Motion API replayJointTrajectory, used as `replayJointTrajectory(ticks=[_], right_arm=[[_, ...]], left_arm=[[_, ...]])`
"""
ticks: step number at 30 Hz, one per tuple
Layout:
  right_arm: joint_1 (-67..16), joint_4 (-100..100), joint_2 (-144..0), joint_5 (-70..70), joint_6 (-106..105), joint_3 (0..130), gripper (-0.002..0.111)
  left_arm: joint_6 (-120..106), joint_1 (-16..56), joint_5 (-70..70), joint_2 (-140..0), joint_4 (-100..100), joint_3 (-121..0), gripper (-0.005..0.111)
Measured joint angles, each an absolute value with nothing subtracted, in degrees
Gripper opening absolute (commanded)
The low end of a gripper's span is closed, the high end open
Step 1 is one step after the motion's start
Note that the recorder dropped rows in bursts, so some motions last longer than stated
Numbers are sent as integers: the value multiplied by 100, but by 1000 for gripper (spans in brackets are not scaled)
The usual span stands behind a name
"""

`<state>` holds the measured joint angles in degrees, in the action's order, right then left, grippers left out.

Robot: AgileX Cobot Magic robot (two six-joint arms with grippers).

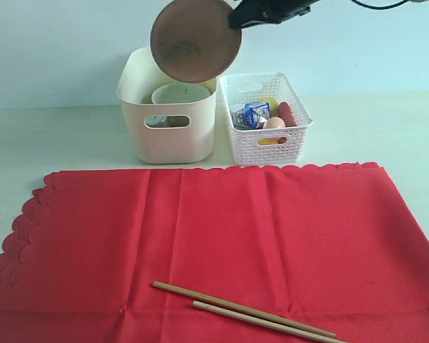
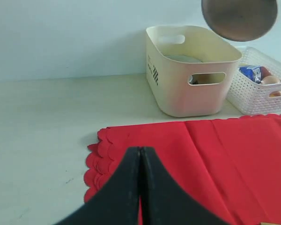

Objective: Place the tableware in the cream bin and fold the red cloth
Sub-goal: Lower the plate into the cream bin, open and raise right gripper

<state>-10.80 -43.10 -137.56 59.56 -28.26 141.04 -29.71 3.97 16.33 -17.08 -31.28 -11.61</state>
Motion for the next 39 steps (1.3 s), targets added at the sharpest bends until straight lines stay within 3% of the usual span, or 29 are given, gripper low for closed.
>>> replayJointTrajectory(ticks=[18, 26, 28, 35, 36, 39], right_arm=[[-1664, -3649, -14652, 4978, -3395, 14816, 1], [-1664, -3649, -14887, 5018, -3535, 14816, 39], [-1664, -3649, -14898, 5047, -3535, 14816, 43], [-1664, -3133, -14350, 5765, -3215, 14848, 40], [-1664, -2961, -14187, 5955, -3036, 14848, 36], [-1664, -2551, -13853, 6523, -2522, 14860, 7]], left_arm=[[-2971, 397, 1629, -1708, -3147, -1161, 0], [-2971, 397, 1629, -1708, -3147, -1161, 0], [-2971, 397, 1629, -1708, -3147, -1161, 0], [-2971, 397, 1629, -1708, -3147, -1161, 0], [-2971, 397, 1629, -1708, -3147, -1161, 0], [-2971, 397, 1629, -1708, -3157, -1161, 0]])
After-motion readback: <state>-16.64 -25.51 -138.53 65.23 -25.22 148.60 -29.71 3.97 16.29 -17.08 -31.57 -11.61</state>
